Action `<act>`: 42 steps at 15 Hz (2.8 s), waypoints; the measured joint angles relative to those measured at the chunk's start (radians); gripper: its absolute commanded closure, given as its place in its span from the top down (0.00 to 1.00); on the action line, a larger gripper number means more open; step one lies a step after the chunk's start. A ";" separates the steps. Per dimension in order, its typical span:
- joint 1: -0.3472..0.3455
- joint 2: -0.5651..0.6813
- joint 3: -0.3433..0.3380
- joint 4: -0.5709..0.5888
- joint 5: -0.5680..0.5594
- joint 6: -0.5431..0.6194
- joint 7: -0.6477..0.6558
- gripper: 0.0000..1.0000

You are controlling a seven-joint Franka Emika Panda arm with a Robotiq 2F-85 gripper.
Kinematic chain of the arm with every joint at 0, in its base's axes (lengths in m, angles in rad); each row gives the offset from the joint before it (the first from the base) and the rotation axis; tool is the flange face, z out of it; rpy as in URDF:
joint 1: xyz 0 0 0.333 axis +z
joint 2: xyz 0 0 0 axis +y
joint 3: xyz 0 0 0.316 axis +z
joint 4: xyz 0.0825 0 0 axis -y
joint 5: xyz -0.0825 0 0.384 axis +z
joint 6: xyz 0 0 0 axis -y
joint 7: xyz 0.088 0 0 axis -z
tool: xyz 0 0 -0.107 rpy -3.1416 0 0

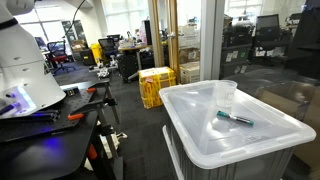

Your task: Put the marker inside the cup

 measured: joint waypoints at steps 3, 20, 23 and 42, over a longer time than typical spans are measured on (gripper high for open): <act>-0.005 0.000 0.005 0.000 0.000 0.002 0.000 1.00; -0.042 0.178 0.005 0.002 0.001 0.489 0.004 1.00; -0.051 0.236 0.004 0.003 0.001 0.606 0.006 1.00; -0.075 0.590 0.035 0.115 0.165 0.808 0.204 1.00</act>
